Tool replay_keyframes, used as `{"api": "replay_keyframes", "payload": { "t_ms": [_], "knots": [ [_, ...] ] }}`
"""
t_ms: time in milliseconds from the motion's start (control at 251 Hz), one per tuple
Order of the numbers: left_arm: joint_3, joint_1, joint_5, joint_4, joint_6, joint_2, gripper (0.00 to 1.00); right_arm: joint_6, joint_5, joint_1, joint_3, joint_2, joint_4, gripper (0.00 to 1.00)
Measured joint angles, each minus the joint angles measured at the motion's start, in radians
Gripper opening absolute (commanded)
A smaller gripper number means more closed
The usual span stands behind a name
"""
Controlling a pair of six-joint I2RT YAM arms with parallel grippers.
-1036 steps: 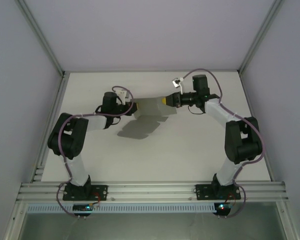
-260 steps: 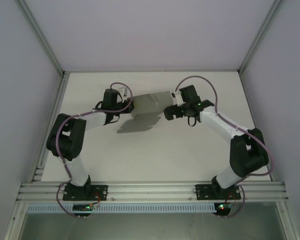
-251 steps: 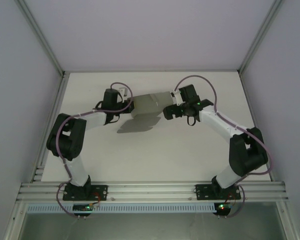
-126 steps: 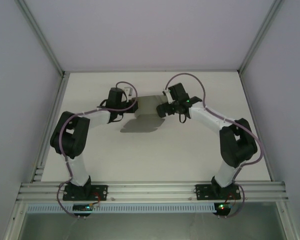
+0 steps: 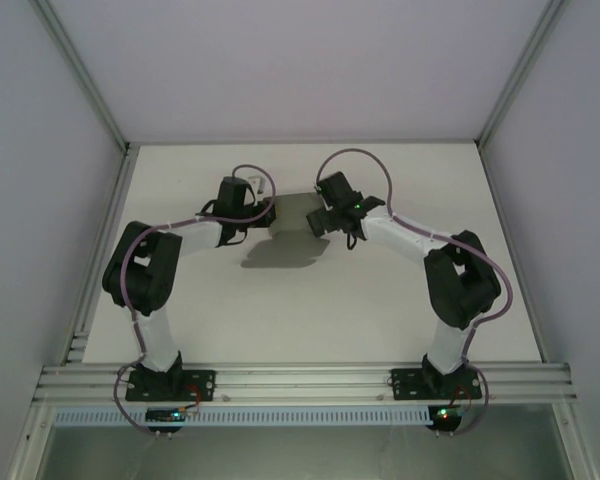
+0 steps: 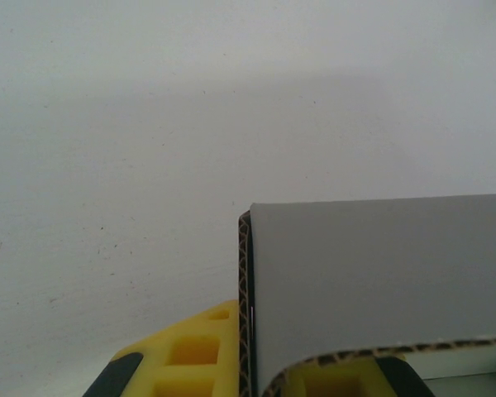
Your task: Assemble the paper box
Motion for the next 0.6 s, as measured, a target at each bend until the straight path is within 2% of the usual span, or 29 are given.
{"api": "replay_keyframes", "payload": {
  "t_ms": [160,239,411,599],
  "knots": [
    [-0.001,0.002,0.004,0.0,0.0,-0.002,0.0,-0.002,-0.09,-0.04,-0.022,-0.095,-0.021,0.98],
    [-0.003,0.002,0.004,0.001,0.001,-0.006,0.0,0.0,-0.157,-0.078,-0.042,-0.163,-0.026,0.94],
    [-0.008,0.002,0.011,0.001,0.004,-0.015,0.0,0.026,-0.354,-0.182,-0.072,-0.252,-0.024,0.67],
    [-0.008,0.002,0.016,0.001,0.005,-0.018,0.0,0.03,-0.506,-0.218,-0.087,-0.245,-0.042,0.67]
  ]
}}
